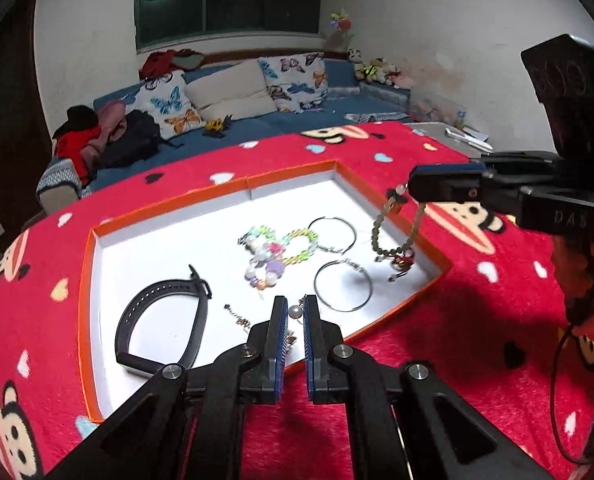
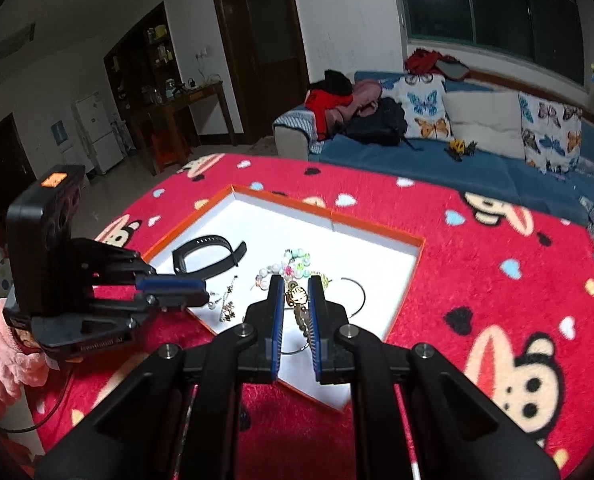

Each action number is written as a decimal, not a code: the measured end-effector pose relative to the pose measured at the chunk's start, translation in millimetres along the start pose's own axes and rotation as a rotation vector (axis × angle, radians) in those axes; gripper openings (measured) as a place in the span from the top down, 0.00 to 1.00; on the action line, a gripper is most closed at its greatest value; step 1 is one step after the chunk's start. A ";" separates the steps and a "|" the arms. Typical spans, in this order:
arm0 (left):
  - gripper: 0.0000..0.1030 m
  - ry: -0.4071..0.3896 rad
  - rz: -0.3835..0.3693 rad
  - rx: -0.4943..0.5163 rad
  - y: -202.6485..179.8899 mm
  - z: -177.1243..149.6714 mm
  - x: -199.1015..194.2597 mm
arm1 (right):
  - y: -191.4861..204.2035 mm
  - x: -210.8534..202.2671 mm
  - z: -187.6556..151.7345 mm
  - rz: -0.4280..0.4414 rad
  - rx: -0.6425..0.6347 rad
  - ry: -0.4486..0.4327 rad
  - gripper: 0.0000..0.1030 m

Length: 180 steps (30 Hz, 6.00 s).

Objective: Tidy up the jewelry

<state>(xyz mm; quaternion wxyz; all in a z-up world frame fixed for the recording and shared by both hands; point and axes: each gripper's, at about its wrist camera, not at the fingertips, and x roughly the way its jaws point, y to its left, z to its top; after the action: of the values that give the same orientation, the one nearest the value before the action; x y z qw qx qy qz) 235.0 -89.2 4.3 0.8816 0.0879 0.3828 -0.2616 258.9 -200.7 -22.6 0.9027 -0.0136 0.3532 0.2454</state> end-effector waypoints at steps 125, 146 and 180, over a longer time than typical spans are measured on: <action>0.00 -0.028 0.331 -0.273 -52.6 -136.2 -145.6 | 121.4 -68.2 -115.8 -0.193 0.055 0.056 0.25; 0.00 -0.016 0.344 -0.282 -47.3 -140.3 -141.2 | 114.0 -68.7 -117.1 -0.196 0.070 0.050 0.24; 0.00 -0.060 0.404 -0.263 -10.6 -155.8 -102.2 | 81.1 -46.6 -134.9 -0.218 0.192 -0.029 0.24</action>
<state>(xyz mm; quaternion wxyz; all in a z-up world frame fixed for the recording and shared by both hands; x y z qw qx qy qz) 73.1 -2.7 -29.3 0.9310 0.0392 0.3617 -0.0305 107.6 -176.2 -81.7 0.9262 0.0382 0.3582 0.1111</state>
